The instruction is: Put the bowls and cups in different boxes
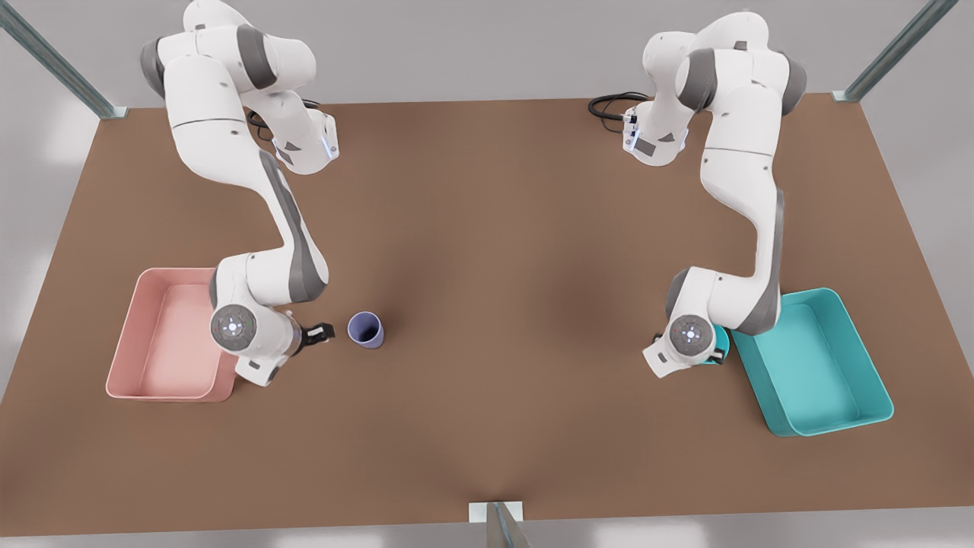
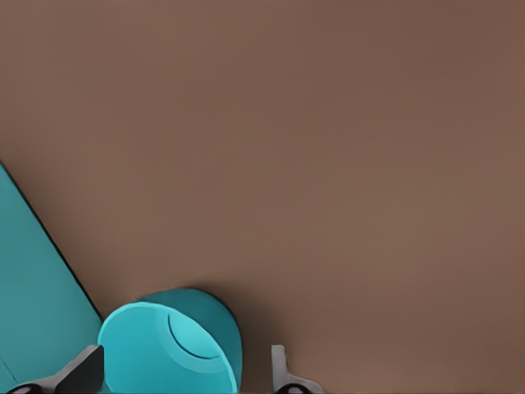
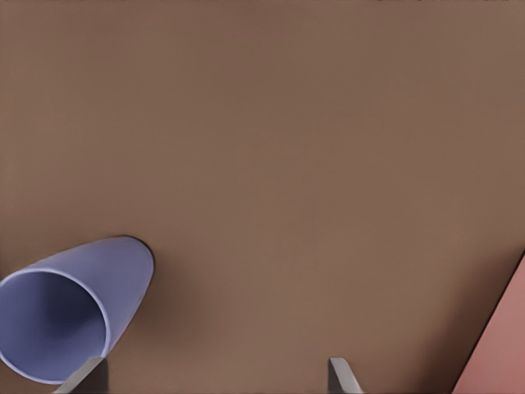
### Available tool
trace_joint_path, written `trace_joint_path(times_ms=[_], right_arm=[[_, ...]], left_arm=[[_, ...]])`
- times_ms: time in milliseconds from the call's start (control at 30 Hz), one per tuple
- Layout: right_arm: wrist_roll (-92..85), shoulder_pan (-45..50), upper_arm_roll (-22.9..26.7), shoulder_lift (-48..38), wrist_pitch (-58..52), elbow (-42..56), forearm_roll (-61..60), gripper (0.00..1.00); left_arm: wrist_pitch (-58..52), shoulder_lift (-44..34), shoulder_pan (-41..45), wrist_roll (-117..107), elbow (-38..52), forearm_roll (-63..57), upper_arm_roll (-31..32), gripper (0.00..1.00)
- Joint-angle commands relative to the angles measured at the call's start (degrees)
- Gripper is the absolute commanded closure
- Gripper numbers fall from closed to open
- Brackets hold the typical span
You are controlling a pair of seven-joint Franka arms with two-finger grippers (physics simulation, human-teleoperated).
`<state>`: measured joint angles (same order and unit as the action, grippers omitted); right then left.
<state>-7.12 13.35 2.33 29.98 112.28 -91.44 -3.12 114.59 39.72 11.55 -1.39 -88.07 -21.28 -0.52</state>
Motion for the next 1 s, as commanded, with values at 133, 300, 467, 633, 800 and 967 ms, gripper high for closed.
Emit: trace_joint_path(times_ms=[133,300,467,633,800,967], right_arm=[[4.39,1.42,-1.19,-2.56,10.50,-5.68,-4.71,0.00],[4.31,3.70,-1.54,-2.83,10.42,-8.32,-4.62,0.00],[4.22,3.18,-1.54,-2.39,13.05,-12.18,-4.62,0.00],[4.22,3.26,-1.45,-1.16,16.56,-14.30,-4.53,0.00],[4.22,3.70,-1.54,1.30,19.82,-14.21,-4.35,0.00],[3.78,3.70,-1.54,1.57,19.73,-14.38,-4.18,0.69]], left_arm=[[3.28,-1.14,-0.21,0.42,-5.89,-1.58,-0.44,0.00],[3.89,0.01,-0.30,-6.61,-7.73,-1.14,-0.53,0.00],[4.77,0.97,-0.48,-12.41,-7.91,0.01,-0.53,0.44],[4.59,0.89,-0.56,-11.80,-7.65,2.99,-0.53,0.79],[-2.26,-2.72,-0.48,-11.71,-4.66,8.44,-0.53,0.79],[-11.23,-9.05,-5.57,-6.63,3.25,7.92,-2.03,0.79]])
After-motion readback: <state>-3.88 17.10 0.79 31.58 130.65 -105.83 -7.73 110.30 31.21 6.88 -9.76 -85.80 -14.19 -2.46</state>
